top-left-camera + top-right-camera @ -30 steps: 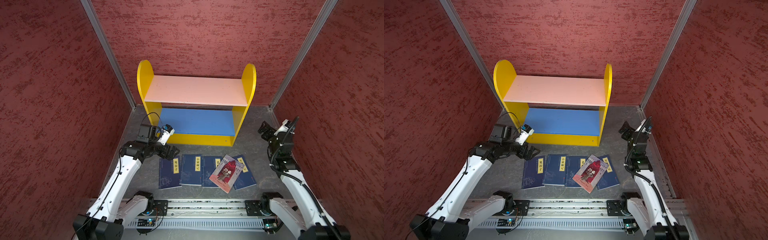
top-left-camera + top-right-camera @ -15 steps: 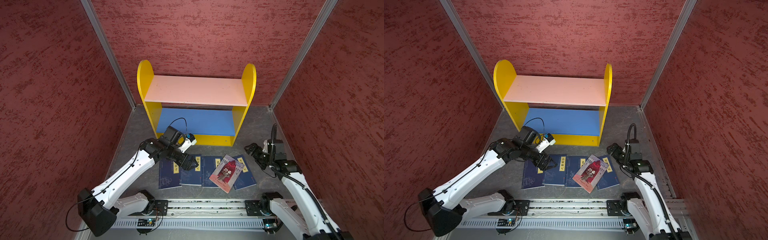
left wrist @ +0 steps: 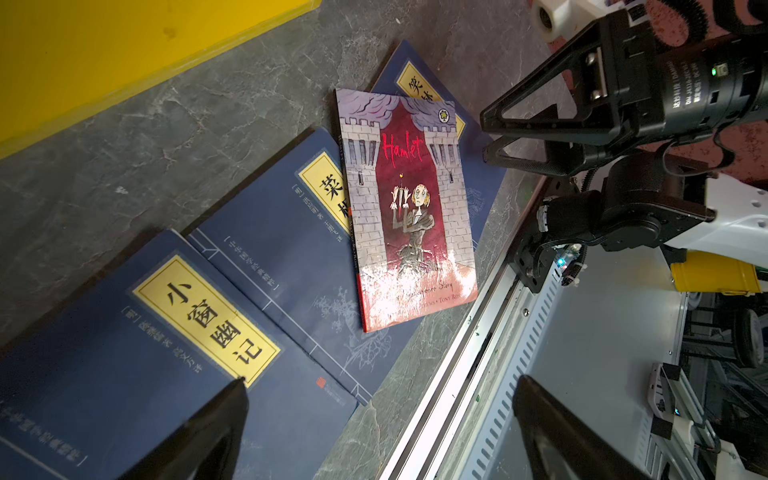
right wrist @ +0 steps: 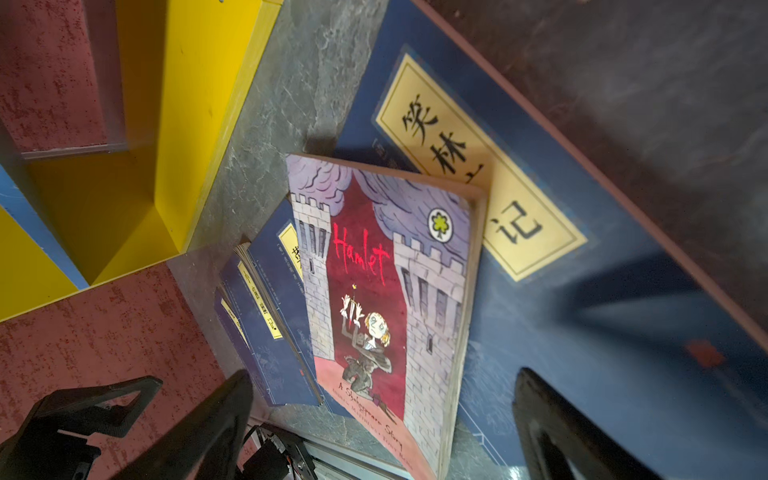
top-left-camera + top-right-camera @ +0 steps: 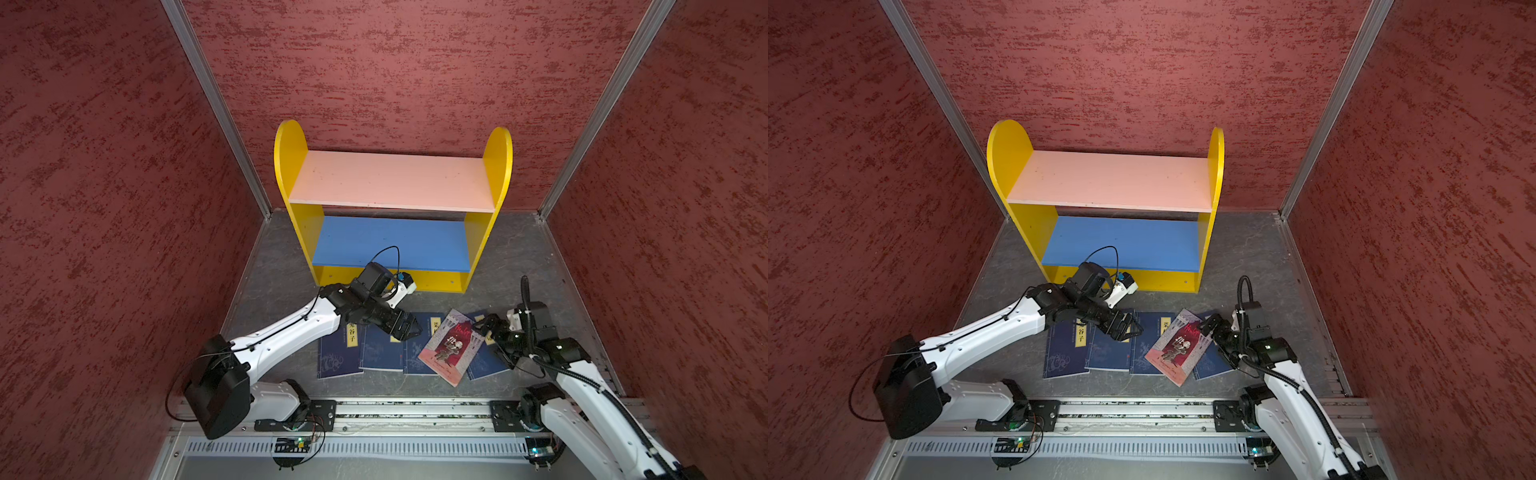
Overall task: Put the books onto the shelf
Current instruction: 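Reach the left gripper toward the Hamlet book while the right gripper approaches it too, then close the left gripper on the Hamlet book's spine edge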
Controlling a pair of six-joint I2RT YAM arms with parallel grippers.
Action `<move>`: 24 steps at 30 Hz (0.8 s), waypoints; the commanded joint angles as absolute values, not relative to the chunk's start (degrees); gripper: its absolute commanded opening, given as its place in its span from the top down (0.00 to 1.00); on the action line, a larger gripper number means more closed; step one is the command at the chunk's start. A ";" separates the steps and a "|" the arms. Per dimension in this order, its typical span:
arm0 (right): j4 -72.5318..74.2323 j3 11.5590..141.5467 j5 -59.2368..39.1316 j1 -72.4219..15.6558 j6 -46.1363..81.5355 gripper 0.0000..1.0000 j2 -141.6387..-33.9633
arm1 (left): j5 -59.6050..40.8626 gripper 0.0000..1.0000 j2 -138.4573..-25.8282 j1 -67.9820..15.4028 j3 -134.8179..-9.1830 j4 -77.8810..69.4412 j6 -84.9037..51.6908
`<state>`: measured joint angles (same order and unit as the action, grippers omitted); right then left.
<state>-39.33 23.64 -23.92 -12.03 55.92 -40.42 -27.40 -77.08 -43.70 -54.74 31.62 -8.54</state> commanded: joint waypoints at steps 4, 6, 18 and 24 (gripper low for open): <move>-36.41 20.04 -19.89 -13.51 59.25 0.02 -36.90 | -31.91 0.01 -80.42 -44.36 -53.94 23.12 -6.43; -34.63 18.77 -19.72 -13.59 59.78 0.03 -36.87 | -32.26 0.01 -81.39 -44.31 -54.23 22.51 -6.39; -32.20 16.63 -17.61 -15.45 58.42 0.05 -37.78 | -32.54 0.01 -86.12 -44.55 -52.33 17.50 -9.88; -24.84 15.11 -18.98 -16.69 58.91 0.05 -42.40 | -33.92 0.00 -90.75 -44.56 -54.51 18.57 -14.77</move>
<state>-28.69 16.45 -19.90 -15.62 59.07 -40.40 -32.18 -89.32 -44.36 -53.15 19.27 -11.62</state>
